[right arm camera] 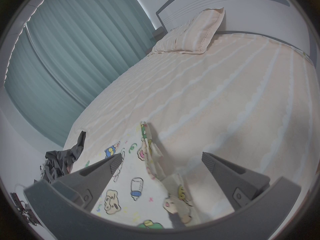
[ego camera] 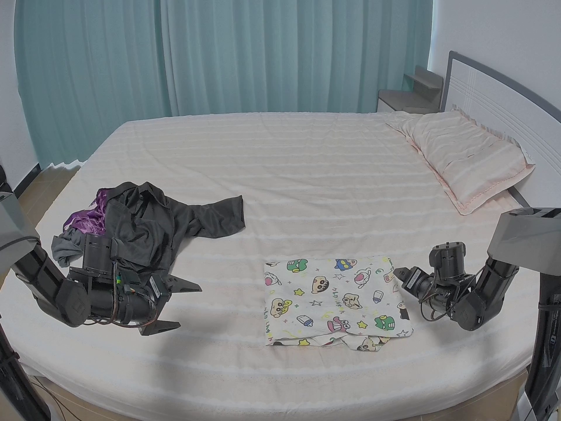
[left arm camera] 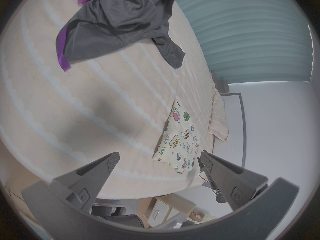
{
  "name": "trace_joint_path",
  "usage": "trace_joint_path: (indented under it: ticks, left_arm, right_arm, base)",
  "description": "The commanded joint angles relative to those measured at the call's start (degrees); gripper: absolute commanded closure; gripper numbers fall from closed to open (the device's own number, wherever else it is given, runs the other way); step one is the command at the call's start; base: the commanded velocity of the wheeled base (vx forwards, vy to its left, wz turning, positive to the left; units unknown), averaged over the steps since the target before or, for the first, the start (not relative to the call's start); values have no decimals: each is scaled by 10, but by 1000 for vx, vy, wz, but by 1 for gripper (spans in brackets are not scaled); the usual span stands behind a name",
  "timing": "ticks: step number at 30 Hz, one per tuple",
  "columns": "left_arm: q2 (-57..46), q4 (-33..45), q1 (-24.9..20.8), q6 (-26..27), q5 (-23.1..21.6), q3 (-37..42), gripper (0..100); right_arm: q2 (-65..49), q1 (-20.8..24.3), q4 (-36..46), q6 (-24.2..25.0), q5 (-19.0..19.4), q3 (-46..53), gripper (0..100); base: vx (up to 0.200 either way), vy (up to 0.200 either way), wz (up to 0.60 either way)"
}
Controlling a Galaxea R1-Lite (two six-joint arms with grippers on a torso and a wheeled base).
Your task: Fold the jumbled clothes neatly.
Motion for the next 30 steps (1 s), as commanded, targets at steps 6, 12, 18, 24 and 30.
trace_joint_path:
  ticks: [6,12,18,24,30]
  left_arm:
    - [16,-9,-17,-1,17,4,0]
    - [15,-9,-25,0,17,4,0]
    - [16,-10,-55,0,32,10,0]
    - [21,-22,-58,0,40,13,0]
    - [23,-24,-58,0,40,13,0]
  right_arm:
    - [3,2,-29,-4,39,42,0]
    - [14,11,-78,-31,113,90,0]
    - [53,40,-180,-76,163,143,0]
    - [111,51,-293,-130,174,184,0]
    - [101,60,-309,-134,215,209,0]
  base:
    - [0,-100,0]
    - [0,0,0]
    - [0,0,0]
    - [0,0,0]
    - [0,0,0]
